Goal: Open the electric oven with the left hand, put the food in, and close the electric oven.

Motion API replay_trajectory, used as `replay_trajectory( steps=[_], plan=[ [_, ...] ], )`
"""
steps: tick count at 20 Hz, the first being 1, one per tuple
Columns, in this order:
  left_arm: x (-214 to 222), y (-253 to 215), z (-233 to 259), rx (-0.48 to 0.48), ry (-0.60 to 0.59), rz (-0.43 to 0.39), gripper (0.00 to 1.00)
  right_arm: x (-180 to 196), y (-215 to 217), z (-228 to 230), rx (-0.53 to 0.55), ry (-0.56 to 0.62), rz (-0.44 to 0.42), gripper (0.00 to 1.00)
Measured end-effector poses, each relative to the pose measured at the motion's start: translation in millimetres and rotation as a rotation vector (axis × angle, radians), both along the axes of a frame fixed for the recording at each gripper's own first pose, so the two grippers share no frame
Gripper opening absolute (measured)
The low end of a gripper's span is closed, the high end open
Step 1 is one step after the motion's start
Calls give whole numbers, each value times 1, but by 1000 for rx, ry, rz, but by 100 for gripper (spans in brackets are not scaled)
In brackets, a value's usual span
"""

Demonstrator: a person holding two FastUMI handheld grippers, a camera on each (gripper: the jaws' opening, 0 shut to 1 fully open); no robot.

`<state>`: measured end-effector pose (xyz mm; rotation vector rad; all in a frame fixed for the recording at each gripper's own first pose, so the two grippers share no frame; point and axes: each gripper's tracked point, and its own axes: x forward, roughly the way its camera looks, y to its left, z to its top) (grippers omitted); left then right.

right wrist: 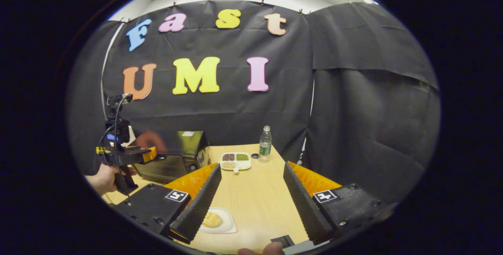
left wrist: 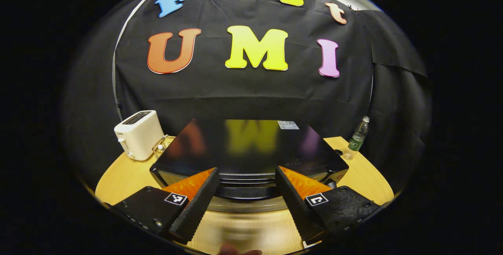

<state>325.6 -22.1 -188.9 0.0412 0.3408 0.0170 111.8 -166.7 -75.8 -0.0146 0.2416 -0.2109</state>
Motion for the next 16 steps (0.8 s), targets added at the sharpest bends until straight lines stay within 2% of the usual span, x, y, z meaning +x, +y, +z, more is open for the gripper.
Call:
replay_trajectory(
  steps=[1, 2, 5, 6, 7, 16],
  plan=[
    [2, 1, -2, 13, -2, 2, 100, 0, 1, -1, 1, 2, 0, 100],
    [2, 0, -2, 27, -4, 3, 95, 0, 2, -1, 4, 1, 2, 100],
    [-7, -1, -7, 40, 11, 10, 97, -4, 7, -5, 13, 5, 7, 100],
    [-13, -1, -8, 33, 15, 8, 100, -6, 9, -7, 19, 10, 10, 100],
    [-18, 0, -9, 26, 19, 6, 96, -9, 12, -8, 26, 11, 14, 100],
    [-100, -4, -50, 10, 123, -20, 96, -31, 26, -29, 33, 53, 40, 100]
  ],
)
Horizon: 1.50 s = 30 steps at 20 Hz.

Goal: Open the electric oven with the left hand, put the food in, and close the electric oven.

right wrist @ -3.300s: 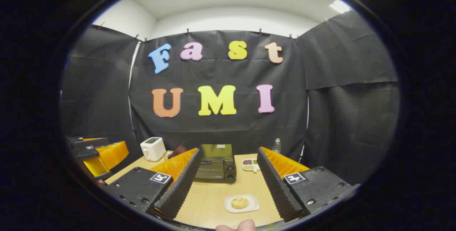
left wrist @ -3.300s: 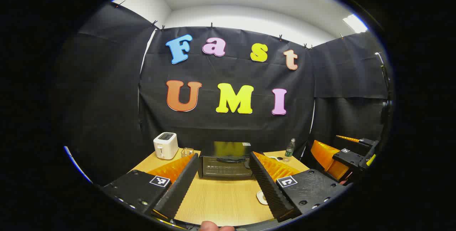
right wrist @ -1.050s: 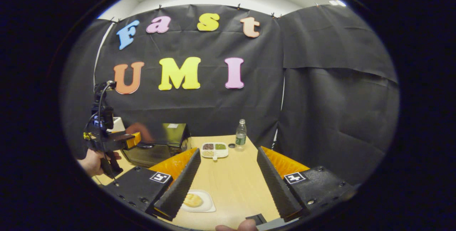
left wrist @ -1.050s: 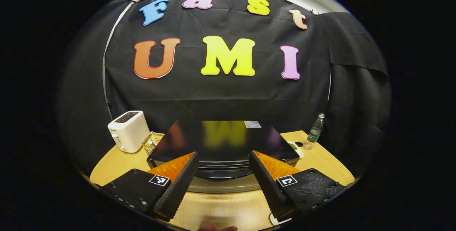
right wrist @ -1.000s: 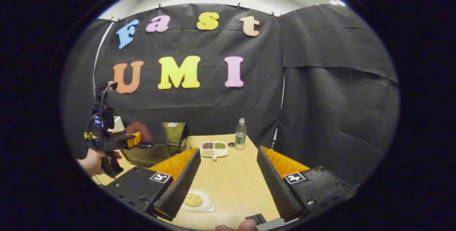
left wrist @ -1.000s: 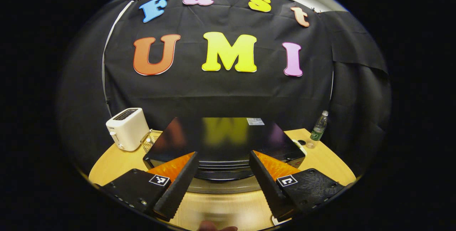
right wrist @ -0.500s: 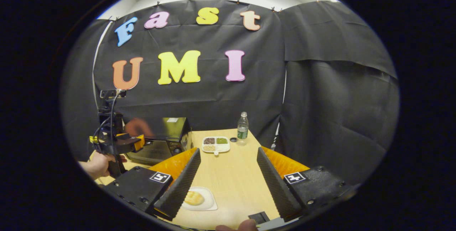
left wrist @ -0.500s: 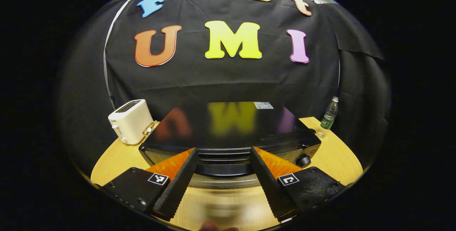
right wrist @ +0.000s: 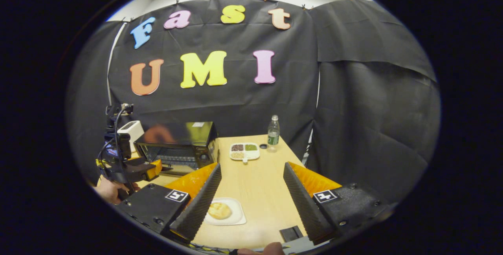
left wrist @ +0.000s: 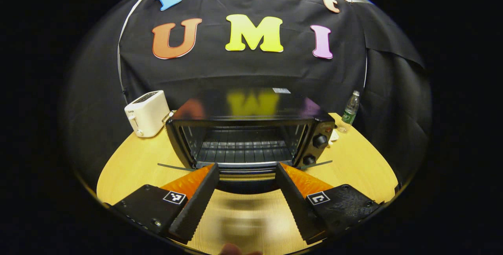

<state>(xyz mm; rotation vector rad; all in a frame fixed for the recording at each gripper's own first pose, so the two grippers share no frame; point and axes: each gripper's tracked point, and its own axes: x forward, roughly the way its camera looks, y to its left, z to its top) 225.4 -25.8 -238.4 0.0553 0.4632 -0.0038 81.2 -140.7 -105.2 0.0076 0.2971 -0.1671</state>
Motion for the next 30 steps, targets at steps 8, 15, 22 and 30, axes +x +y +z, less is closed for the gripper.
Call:
replay_trajectory(
  steps=[8, 15, 22, 30],
  plan=[
    [-44, 3, -57, -32, 134, 12, 95, -24, -7, -21, -23, 63, 1, 100],
    [-60, 9, -113, -112, 286, 70, 93, -35, -16, -26, -57, 86, 2, 100],
    [-64, 15, -114, -67, 279, 55, 93, -38, -8, -35, -45, 101, 30, 100],
    [-106, 28, -48, -54, 182, 55, 93, -13, 23, -94, 58, 154, 113, 100]
  ],
)
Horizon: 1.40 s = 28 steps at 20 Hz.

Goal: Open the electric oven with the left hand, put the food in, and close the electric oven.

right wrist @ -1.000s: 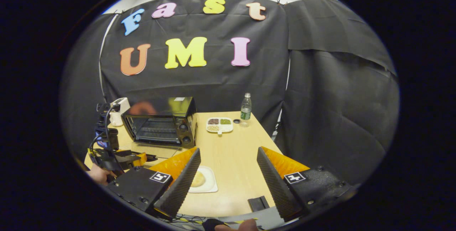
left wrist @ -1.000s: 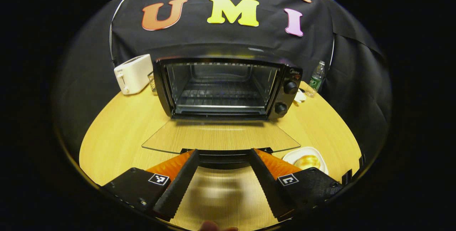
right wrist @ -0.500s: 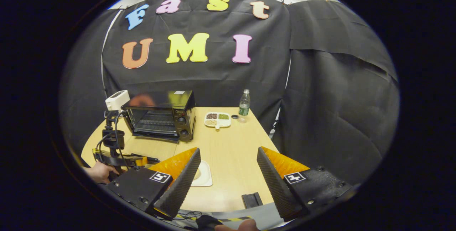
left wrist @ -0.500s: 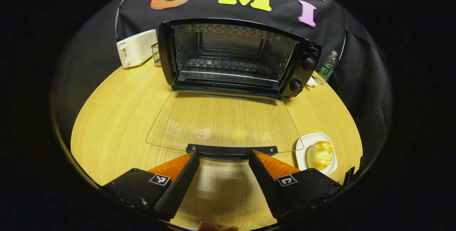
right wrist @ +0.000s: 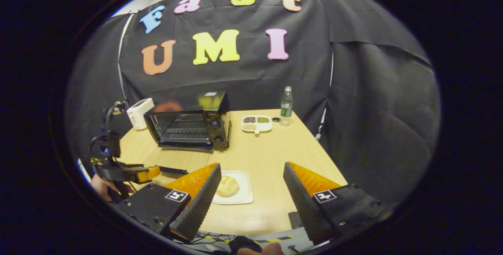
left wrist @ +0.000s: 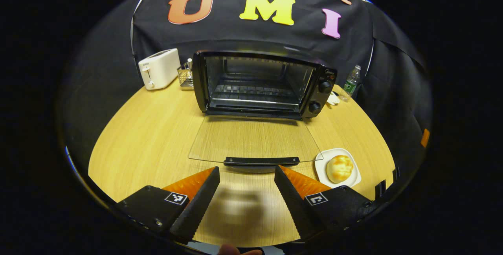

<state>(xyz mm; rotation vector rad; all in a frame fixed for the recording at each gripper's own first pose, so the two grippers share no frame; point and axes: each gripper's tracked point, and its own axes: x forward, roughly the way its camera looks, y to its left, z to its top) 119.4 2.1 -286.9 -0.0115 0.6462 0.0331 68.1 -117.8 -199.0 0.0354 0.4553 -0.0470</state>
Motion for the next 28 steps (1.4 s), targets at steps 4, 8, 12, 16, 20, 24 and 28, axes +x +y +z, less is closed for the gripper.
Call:
replay_trajectory(
  steps=[4, 8, 12, 16, 20, 24, 28],
  plan=[
    [-23, 4, 65, 49, -116, -8, 93, 20, 22, -52, 44, 63, 36, 100],
    [-44, 9, 127, 76, -242, 23, 93, 42, 33, -109, 59, 146, 30, 100],
    [-58, 15, 150, 63, -269, 49, 93, 56, 58, -151, 75, 223, 73, 97],
    [-64, 29, 158, 70, -271, 97, 93, 63, 62, -184, 52, 287, 59, 97],
    [-54, 33, 160, 51, -255, 151, 93, 75, 61, -199, 40, 320, 78, 97],
    [-32, 24, 165, 58, -261, 171, 93, 78, 61, -204, 43, 360, 110, 88],
    [-13, 17, 170, 51, -278, 182, 93, 77, 59, -194, 74, 377, 128, 75]
  ],
)
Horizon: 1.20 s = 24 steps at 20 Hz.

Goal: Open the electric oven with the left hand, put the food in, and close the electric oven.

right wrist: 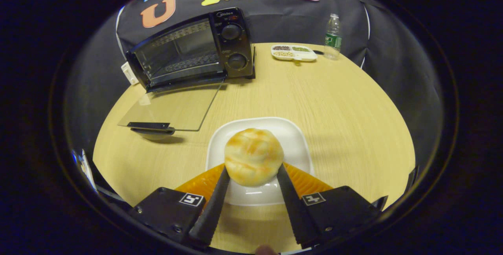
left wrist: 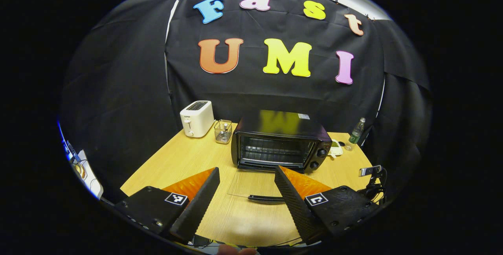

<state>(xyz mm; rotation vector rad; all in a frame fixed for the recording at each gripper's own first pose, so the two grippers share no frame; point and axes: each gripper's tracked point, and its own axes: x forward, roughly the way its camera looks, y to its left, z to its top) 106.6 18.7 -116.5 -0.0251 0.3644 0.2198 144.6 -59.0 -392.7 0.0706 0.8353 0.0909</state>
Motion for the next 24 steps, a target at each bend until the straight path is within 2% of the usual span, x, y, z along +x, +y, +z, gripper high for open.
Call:
replay_trajectory(
  steps=[5, 10, 16, 24],
  plan=[
    [9, 6, 1, -8, 7, -48, 93, 2, 13, 43, 81, -57, -47, 66],
    [-2, 38, 4, 6, 17, -104, 93, 23, 68, 95, 182, -181, -113, 65],
    [-26, 92, 9, 24, 29, -116, 93, 88, 142, 109, 251, -262, -138, 65],
    [-58, 161, 1, 54, 78, -27, 93, 179, 192, 87, 285, -322, -239, 65]
  ],
)
